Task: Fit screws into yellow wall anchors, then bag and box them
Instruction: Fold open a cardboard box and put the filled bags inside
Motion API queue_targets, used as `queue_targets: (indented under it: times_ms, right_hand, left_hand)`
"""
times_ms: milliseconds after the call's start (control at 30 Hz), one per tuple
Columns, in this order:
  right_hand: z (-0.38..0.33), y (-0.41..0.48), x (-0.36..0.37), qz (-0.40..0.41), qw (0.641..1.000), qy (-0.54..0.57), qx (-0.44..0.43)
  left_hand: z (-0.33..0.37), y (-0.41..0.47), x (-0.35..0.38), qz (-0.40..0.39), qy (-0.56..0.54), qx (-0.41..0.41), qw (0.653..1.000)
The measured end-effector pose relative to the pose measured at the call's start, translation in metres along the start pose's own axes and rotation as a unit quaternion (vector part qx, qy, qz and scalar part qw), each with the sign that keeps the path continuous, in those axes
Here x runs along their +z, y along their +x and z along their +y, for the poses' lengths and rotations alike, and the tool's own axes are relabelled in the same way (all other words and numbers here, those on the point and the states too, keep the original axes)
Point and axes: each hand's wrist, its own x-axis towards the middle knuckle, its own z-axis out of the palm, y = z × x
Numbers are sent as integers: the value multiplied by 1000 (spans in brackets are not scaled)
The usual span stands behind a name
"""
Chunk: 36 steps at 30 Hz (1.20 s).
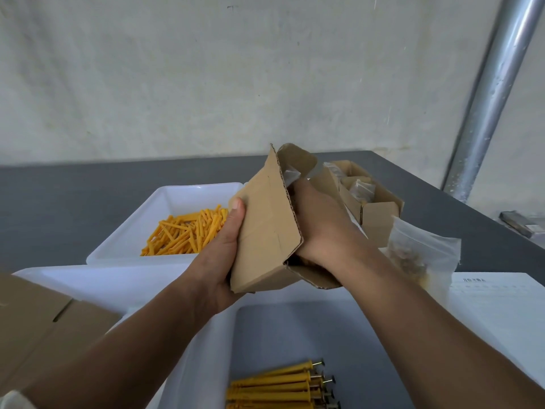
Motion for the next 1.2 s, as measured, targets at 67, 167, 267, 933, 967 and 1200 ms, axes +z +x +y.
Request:
queue_targets:
  times_ms: [67,167,267,933,967,1200]
  right_hand:
    - [0,-3,2,65,994,-65,-63]
    - [6,-3,1,128,988,-53,-63]
    - [21,5,-5,122,990,-54,48]
    - [87,5,-59,-61,919,-275,278]
    - [87,4,-57,-81,915,-288,270]
    - [62,0,-52,-158,925,-301,171]
  left_hand:
    - [0,0,0,-1,7,1,1000]
    - [0,-1,1,-6,23,2,1000]
    - [-2,-2,4,-10,47,-1,999]
    - [1,4,-7,-28,-6,10,1000]
    - [1,4,-7,-29,-11,11,999]
    - [4,4,-6,-30,-57,15,998]
